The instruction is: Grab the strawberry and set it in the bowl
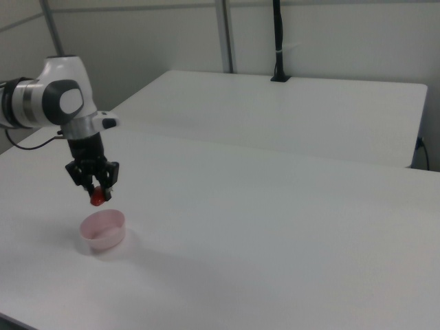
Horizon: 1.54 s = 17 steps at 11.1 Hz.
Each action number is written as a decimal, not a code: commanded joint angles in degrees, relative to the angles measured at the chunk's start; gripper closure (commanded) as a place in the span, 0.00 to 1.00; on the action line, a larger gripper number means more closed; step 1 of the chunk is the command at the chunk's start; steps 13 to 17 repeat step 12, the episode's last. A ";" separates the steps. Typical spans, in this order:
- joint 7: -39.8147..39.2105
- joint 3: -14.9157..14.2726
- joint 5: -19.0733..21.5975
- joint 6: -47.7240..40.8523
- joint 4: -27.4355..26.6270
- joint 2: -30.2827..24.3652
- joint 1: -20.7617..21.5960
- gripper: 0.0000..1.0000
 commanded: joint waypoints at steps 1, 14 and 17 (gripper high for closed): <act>2.91 1.36 0.04 0.71 -0.51 3.87 0.59 0.51; 2.39 4.88 0.12 -13.96 17.94 -3.23 -19.27 0.00; 2.39 4.88 0.12 -13.96 17.94 -3.23 -19.27 0.00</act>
